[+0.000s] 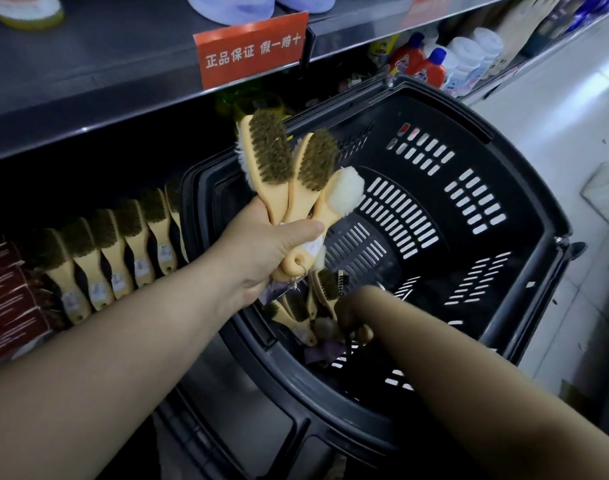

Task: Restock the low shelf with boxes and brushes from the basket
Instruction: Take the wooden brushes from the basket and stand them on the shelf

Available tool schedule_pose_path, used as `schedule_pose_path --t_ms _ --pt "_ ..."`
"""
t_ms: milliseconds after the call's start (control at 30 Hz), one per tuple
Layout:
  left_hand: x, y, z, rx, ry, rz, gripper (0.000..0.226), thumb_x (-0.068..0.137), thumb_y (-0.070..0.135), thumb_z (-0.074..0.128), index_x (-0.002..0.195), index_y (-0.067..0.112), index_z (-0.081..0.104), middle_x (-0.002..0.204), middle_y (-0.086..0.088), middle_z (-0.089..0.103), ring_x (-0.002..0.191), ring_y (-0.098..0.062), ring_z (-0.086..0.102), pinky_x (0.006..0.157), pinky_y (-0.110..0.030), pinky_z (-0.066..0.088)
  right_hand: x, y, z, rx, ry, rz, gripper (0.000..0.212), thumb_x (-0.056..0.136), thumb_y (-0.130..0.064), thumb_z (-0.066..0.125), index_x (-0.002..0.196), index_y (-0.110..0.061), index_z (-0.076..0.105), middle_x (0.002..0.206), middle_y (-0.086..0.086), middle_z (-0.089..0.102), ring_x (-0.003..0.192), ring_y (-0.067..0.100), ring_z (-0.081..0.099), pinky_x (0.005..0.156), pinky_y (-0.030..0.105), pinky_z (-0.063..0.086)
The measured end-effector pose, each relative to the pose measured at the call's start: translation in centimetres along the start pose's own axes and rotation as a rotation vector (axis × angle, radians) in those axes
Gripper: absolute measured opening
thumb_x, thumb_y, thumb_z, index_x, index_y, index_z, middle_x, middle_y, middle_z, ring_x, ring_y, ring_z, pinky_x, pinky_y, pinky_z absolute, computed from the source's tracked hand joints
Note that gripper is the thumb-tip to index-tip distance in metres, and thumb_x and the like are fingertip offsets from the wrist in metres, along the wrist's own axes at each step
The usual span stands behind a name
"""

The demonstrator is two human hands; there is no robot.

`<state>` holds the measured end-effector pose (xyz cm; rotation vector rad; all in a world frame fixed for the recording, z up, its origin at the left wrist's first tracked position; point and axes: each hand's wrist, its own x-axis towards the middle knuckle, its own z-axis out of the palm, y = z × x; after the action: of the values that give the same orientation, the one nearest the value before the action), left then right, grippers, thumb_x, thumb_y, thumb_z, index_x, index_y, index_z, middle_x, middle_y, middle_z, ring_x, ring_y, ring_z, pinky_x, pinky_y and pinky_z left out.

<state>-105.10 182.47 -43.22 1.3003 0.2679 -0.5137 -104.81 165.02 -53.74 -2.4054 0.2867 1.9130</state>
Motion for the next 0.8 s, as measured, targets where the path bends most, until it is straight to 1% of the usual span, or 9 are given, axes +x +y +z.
schedule_pose_path --t_ms 67,100,233,333,433,533,667,733,800 --pt "-0.1 0.1 0.0 -0.030 0.021 0.016 0.022 0.083 0.012 0.068 0.098 0.024 0.058 0.078 -0.002 0.068 0.045 -0.012 0.056 0.039 -0.022 0.041 -2.1 0.6 -2.0 0.078 0.015 -0.038 0.011 0.090 -0.009 0.047 0.082 -0.003 0.051 0.062 0.007 0.063 0.057 0.018 0.051 0.051 0.026 0.039" --pt "-0.1 0.1 0.0 -0.056 0.018 0.022 0.023 0.083 0.011 0.067 0.100 0.023 0.058 0.079 -0.003 0.068 0.049 -0.014 0.058 0.042 -0.023 0.041 -3.5 1.0 -2.8 0.140 0.089 -0.086 0.020 0.090 -0.009 0.046 0.070 -0.009 0.049 0.052 0.001 0.056 0.051 0.014 0.047 0.047 0.022 0.037" --pt "-0.7 0.5 0.2 -0.142 0.030 0.030 0.029 0.082 0.012 0.068 0.108 0.020 0.058 0.081 0.002 0.070 0.057 -0.011 0.063 0.044 -0.021 0.040 -8.2 3.2 -3.5 0.510 0.437 -0.404 0.023 0.084 0.003 0.046 0.066 -0.004 0.058 0.060 0.006 0.061 0.053 0.012 0.056 0.050 0.019 0.043" --pt "-1.4 0.8 0.4 -0.213 0.060 0.057 0.024 0.083 0.011 0.067 0.103 0.020 0.059 0.082 0.001 0.069 0.066 -0.017 0.058 0.053 -0.027 0.038 -11.7 3.8 -1.5 1.096 0.308 -0.663 0.022 0.084 0.010 0.050 0.097 -0.005 0.057 0.081 0.010 0.066 0.073 0.021 0.065 0.068 0.030 0.053" --pt "-2.7 1.1 0.4 -0.270 0.065 0.103 0.021 0.084 0.008 0.066 0.097 0.023 0.059 0.075 0.007 0.071 0.070 -0.017 0.059 0.065 -0.034 0.038 -13.8 3.0 0.4 1.102 0.402 -0.794 0.047 0.076 0.023 0.049 0.109 -0.011 0.051 0.095 0.006 0.063 0.093 0.023 0.059 0.079 0.034 0.047" --pt "-4.6 1.1 -0.4 -0.292 0.054 0.166 0.023 0.084 0.009 0.065 0.100 0.024 0.060 0.079 0.009 0.073 0.074 -0.016 0.061 0.071 -0.036 0.039 -15.7 1.3 2.0 1.184 0.393 -0.855 0.059 0.073 0.029 0.045 0.114 -0.012 0.047 0.093 0.005 0.056 0.080 0.024 0.053 0.067 0.037 0.045" --pt "-7.6 0.9 -2.3 -0.354 0.094 0.224 0.030 0.080 0.010 0.066 0.106 0.024 0.062 0.092 0.007 0.074 0.083 -0.012 0.065 0.070 -0.028 0.046 -18.1 -1.2 3.8 1.283 0.318 -0.885 0.038 0.072 -0.023 0.069 0.107 -0.015 0.056 0.083 0.000 0.057 0.068 0.011 0.053 0.066 0.024 0.045" --pt "-9.2 0.8 -3.3 -0.367 0.099 0.225 0.040 0.073 0.016 0.068 0.112 0.022 0.061 0.098 0.004 0.073 0.084 -0.011 0.066 0.067 -0.028 0.050 -19.2 -2.8 4.5 1.411 0.224 -0.899 0.034 0.086 -0.043 0.051 0.100 -0.013 0.058 0.074 0.000 0.057 0.056 0.010 0.050 0.060 0.022 0.044" --pt "-10.9 0.6 -4.4 -0.384 0.098 0.233 0.048 0.064 0.021 0.069 0.111 0.020 0.062 0.094 0.003 0.073 0.078 -0.010 0.067 0.059 -0.027 0.051 -20.0 -4.7 5.3 1.576 0.119 -0.940 0.032 0.097 -0.032 0.037 0.105 -0.007 0.055 0.068 0.002 0.057 0.049 0.010 0.047 0.056 0.023 0.043"
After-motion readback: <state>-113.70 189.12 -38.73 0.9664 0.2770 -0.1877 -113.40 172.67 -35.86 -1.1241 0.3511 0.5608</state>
